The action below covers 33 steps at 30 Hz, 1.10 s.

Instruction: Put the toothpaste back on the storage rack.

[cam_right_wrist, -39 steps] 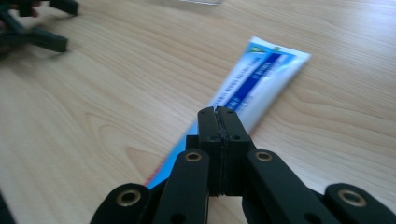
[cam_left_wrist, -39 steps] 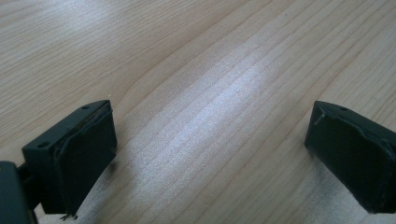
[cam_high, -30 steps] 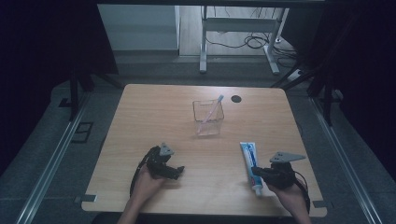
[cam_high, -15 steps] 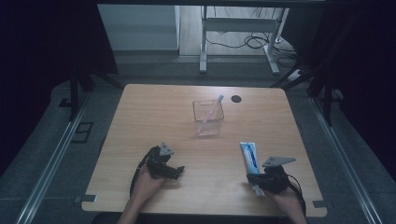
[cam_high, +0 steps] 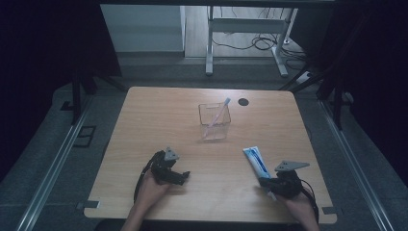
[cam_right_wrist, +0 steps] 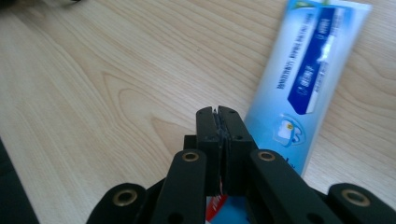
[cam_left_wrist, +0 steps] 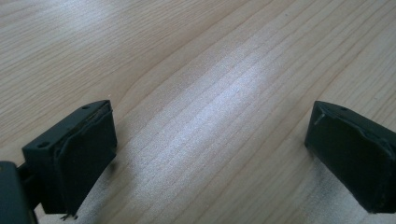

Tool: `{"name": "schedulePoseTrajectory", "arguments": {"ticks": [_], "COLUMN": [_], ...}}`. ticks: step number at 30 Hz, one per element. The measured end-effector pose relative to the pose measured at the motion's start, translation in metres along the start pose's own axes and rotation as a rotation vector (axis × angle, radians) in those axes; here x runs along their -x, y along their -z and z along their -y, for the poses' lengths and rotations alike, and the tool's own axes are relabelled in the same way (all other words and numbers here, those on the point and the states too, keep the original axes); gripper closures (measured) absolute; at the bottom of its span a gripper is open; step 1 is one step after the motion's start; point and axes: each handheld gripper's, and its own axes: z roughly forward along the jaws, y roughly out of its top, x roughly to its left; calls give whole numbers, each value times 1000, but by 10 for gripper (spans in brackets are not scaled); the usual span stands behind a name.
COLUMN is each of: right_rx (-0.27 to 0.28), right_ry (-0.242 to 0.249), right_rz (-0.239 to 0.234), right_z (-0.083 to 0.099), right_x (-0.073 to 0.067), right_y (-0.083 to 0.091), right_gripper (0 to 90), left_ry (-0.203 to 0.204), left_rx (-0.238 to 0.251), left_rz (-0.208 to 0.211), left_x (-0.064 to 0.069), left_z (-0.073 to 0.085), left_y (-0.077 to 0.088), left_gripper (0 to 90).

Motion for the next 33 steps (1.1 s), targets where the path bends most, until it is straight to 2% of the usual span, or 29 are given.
{"name": "schedulePoseTrajectory", "arguments": {"ticks": [14,17,20,25,33], "right_rx": [-1,8,7,-1,-27], "right_ry": [-30,-37,-33,1,33], "right_rz": [64,61,60,55,49], "right_z": [11,14,13,7,-3], "right_x": [23,26,23,17,20], "right_y": [13,12,12,14,21], "right_gripper": [858,850,804,720,547], "left_ry": [3,3,3,3,3], "left_rx": [0,0,0,0,0], "left_rz": [-2,-2,-2,-2,-2], "left_x": [0,0,0,0,0], "left_z": [0,0,0,0,0], "left_y": [0,0,0,0,0], "left_gripper": [24,24,24,24,24]}}
